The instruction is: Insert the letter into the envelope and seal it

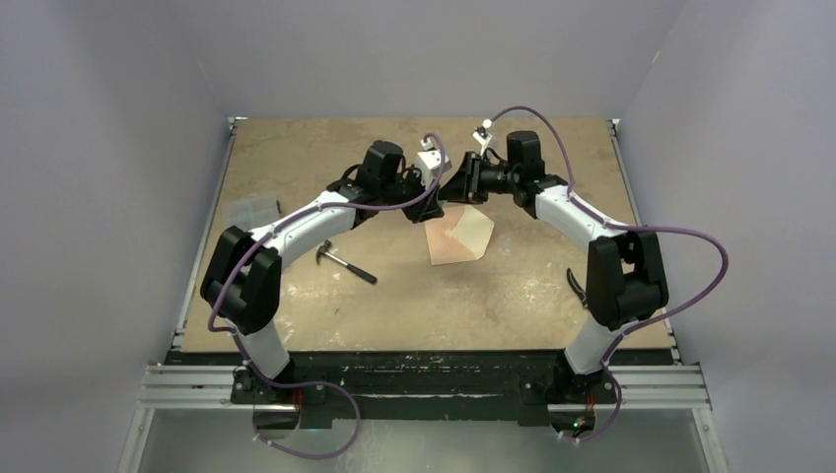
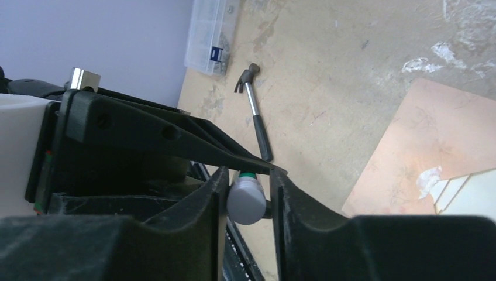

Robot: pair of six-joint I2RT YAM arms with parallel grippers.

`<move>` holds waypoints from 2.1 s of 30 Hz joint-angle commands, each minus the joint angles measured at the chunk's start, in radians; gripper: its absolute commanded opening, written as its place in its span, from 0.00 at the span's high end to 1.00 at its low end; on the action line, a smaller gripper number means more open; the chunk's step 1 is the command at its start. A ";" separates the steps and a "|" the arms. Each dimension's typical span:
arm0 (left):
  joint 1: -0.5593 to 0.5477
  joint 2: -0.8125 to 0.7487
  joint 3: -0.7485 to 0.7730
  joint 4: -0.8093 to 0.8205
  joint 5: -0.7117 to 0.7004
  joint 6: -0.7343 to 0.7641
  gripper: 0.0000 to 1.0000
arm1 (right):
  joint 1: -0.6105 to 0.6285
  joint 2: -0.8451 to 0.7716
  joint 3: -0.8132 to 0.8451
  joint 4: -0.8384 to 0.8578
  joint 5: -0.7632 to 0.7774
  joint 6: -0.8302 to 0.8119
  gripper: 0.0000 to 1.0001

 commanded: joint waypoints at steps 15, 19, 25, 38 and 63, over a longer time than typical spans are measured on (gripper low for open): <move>0.048 -0.015 -0.051 -0.149 0.075 0.020 1.00 | -0.150 -0.110 -0.007 0.104 -0.191 0.040 1.00; 0.048 -0.053 -0.101 -0.171 0.076 0.046 1.00 | -0.220 -0.136 -0.059 0.282 -0.335 0.143 1.00; 0.048 -0.047 -0.105 -0.224 0.079 0.095 1.00 | -0.268 -0.130 -0.010 0.118 -0.340 -0.003 1.00; 0.052 -0.068 -0.132 -0.247 0.055 0.142 1.00 | -0.395 -0.164 -0.049 0.079 -0.336 -0.028 1.00; 0.054 -0.052 -0.061 -0.028 0.092 -0.044 1.00 | -0.156 -0.087 -0.217 -0.207 0.894 -0.244 1.00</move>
